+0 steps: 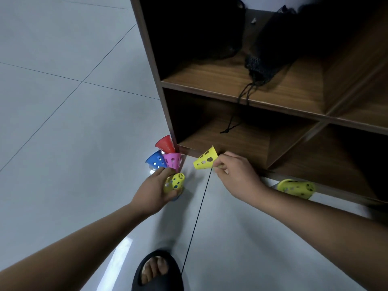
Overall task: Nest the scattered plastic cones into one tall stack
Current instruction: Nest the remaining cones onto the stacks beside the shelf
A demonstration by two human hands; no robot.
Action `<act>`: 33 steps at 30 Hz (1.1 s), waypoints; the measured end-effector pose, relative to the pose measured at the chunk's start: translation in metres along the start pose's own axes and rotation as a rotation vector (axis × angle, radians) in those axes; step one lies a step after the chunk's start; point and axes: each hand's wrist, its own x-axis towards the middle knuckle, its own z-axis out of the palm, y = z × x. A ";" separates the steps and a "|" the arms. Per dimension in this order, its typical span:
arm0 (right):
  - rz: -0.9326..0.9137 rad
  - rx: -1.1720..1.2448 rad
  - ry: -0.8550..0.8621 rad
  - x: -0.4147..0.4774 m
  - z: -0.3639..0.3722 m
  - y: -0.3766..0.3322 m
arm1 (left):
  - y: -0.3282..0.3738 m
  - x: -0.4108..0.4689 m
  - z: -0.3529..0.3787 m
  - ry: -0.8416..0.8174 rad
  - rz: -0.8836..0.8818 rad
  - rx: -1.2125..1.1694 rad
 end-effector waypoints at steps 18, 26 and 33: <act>0.313 0.438 0.289 -0.141 -0.154 0.032 | 0.232 0.013 -0.005 0.108 0.252 -0.617; 0.489 0.508 0.309 -0.155 -0.144 0.072 | 0.274 0.013 0.024 0.096 0.344 -0.658; 0.506 0.363 0.220 -0.157 -0.136 0.080 | 0.284 0.023 0.051 0.008 0.360 -0.487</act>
